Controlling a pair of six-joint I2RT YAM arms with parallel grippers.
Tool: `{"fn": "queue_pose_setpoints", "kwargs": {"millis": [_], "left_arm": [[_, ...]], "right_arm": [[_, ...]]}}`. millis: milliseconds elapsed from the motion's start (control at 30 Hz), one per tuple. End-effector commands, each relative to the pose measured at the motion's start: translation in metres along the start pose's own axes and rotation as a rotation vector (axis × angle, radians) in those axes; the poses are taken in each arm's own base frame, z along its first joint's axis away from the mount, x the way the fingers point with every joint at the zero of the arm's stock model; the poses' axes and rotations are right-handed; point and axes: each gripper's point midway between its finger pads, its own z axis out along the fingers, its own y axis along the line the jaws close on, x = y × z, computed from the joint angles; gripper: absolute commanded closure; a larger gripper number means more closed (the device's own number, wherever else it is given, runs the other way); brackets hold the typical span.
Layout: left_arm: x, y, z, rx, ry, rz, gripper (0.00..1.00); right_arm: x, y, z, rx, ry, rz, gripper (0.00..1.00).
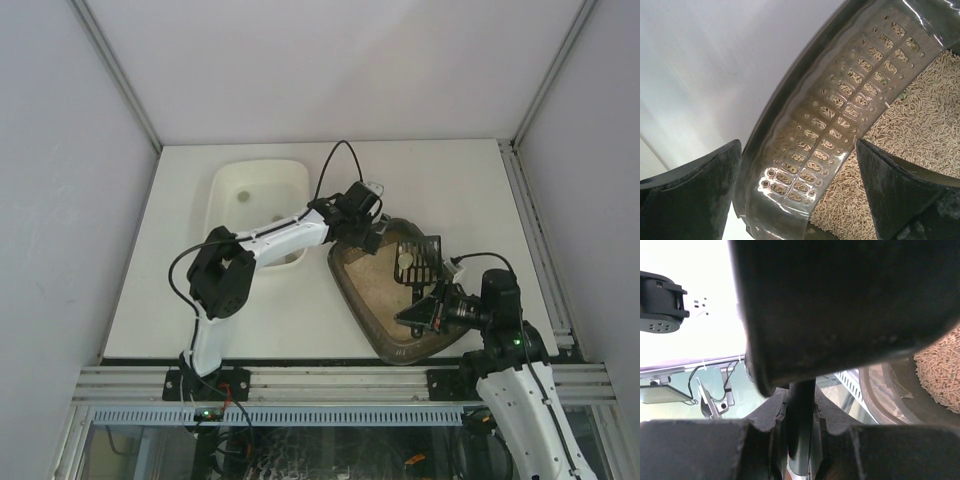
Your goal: Clean the litter box
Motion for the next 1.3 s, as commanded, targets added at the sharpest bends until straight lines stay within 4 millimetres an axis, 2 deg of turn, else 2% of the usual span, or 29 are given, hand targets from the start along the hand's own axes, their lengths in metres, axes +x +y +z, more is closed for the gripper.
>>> {"fn": "queue_pose_setpoints", "kwargs": {"millis": [0,33,100,167,200,300,367,433,533,600,733,800,867,900,933,1000,1033,1067,1133,1200,1267], "left_arm": [[-0.017,-0.021,-0.022,0.072,-0.050,0.019,0.01],[-0.018,-0.026,-0.024,0.080,-0.050,0.026,0.01],[-0.021,-0.032,-0.027,0.090,-0.061,0.033,0.01],[-0.026,-0.032,-0.029,0.086,-0.078,0.041,0.01],[-0.031,-0.030,-0.030,0.075,-0.092,0.049,0.01],[-0.051,-0.021,-0.033,0.046,-0.140,0.054,0.00],[-0.061,-0.019,-0.036,0.065,-0.155,0.043,0.00],[-0.069,-0.018,-0.035,0.066,-0.173,0.047,0.01],[-0.077,-0.021,-0.031,0.071,-0.202,0.049,0.01],[-0.079,-0.023,-0.027,0.074,-0.199,0.048,0.01],[-0.079,-0.027,-0.013,0.077,-0.181,0.048,0.01],[-0.076,-0.028,-0.006,0.077,-0.169,0.050,0.01],[-0.070,-0.029,0.000,0.079,-0.152,0.051,0.01],[-0.068,-0.028,0.002,0.080,-0.146,0.052,0.01],[-0.065,-0.029,0.005,0.079,-0.139,0.055,0.01],[-0.060,-0.026,0.010,0.068,-0.126,0.061,0.01],[-0.057,-0.025,0.013,0.063,-0.120,0.064,0.01],[-0.055,-0.024,0.014,0.057,-0.114,0.065,0.01],[-0.051,-0.023,0.014,0.055,-0.106,0.068,0.01],[-0.047,-0.024,0.014,0.066,-0.097,0.070,0.01],[-0.043,-0.026,0.013,0.079,-0.087,0.066,0.01]], "right_arm": [[-0.001,0.007,-0.007,0.021,-0.002,-0.083,1.00],[0.005,0.005,-0.007,0.040,0.028,-0.089,1.00],[0.011,0.020,-0.008,-0.016,0.062,-0.120,1.00],[0.007,0.032,-0.013,-0.070,0.021,-0.138,1.00],[0.000,0.028,-0.015,-0.057,-0.009,-0.120,1.00],[0.005,0.005,-0.012,0.030,0.027,-0.068,1.00],[0.010,0.012,-0.011,0.010,0.040,-0.094,1.00],[0.006,0.022,-0.014,-0.033,0.017,-0.107,1.00],[-0.002,0.014,-0.016,-0.003,-0.010,-0.086,1.00],[0.007,0.012,-0.015,0.023,0.035,-0.095,1.00],[0.002,0.030,-0.020,-0.045,0.004,-0.116,1.00],[-0.001,0.024,-0.019,-0.013,-0.014,-0.094,1.00],[0.002,0.010,-0.017,0.078,-0.001,-0.106,1.00],[0.008,0.011,-0.016,0.081,0.033,-0.100,1.00],[0.010,0.018,-0.016,0.050,0.049,-0.098,1.00],[0.000,0.039,-0.019,-0.035,-0.014,-0.123,1.00],[-0.006,0.041,-0.021,-0.043,-0.043,-0.113,1.00],[-0.010,0.034,-0.021,-0.016,-0.051,-0.087,1.00],[-0.002,0.020,-0.018,0.053,-0.002,-0.078,1.00],[0.007,0.025,-0.015,0.045,0.041,-0.111,1.00],[0.003,0.033,-0.018,-0.001,0.017,-0.130,1.00]]}}
